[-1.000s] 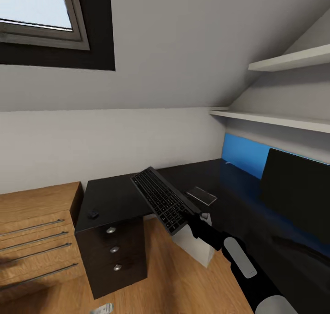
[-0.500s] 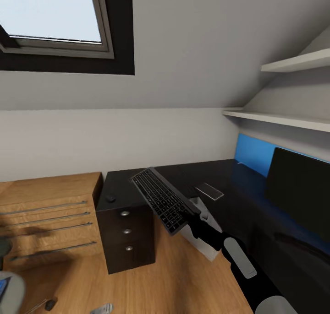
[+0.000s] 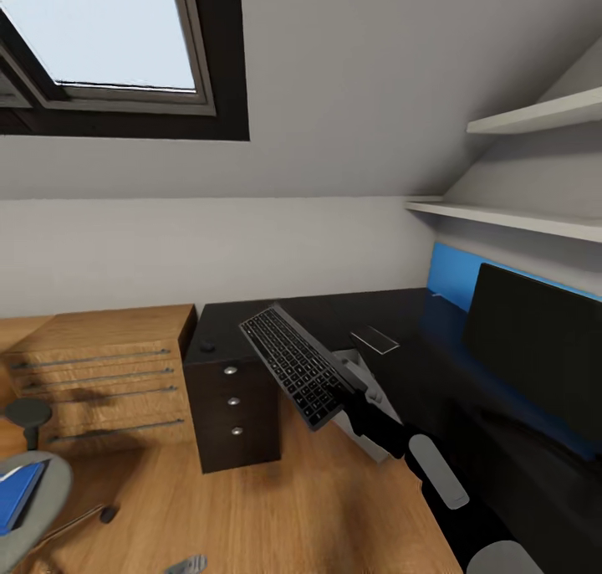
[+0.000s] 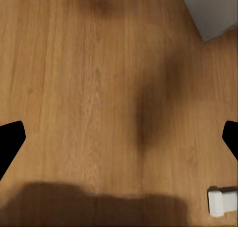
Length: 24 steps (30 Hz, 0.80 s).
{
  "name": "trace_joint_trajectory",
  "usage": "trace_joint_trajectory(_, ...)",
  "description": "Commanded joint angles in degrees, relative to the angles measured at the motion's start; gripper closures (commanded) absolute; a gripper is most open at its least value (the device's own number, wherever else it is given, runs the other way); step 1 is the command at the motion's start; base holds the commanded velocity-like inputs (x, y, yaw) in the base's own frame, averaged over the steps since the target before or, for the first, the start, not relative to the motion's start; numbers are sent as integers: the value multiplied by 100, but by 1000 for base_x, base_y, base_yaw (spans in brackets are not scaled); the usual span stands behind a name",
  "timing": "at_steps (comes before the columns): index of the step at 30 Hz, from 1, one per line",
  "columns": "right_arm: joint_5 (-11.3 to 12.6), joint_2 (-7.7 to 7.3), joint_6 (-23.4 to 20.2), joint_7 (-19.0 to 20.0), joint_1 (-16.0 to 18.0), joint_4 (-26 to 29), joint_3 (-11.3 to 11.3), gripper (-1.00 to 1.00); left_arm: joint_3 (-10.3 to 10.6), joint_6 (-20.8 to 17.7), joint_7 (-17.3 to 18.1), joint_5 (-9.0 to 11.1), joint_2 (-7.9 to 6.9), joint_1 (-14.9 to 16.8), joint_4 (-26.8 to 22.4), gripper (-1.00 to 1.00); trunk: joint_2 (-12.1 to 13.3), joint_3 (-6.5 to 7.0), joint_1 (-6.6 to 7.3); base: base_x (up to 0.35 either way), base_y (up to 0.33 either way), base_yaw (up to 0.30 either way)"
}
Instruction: In the bedroom, organize the workspace by keeping the computer under the desk, ensuring the monitor is on the desk, placing the keyboard on the desk next to the monitor, placing the mouse on the desk next to the keyboard, moving the folder from the swivel chair onto the desk next to the mouse, stacking the notebook on top of the folder with the pen on top of the notebook, and positioning the swivel chair next to the desk.
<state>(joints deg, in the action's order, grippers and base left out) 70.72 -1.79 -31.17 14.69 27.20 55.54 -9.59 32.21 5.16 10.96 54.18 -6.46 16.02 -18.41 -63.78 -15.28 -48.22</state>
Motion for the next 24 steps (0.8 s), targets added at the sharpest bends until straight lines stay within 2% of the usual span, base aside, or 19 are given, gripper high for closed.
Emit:
trace_joint_trajectory(1, 46, -5, -14, 7, 5, 1, -8, 100, 48, 29, 11, 58, -4, 6, 4, -100, -5, -7, 3, -296, -161, 2)
trace_joint_trajectory(24, 45, 1, -19, 1, 5, -33, -11, 100, 48, 29, 11, 59, -3, 6, 4, -100, -5, -7, 3, -297, -160, 0)
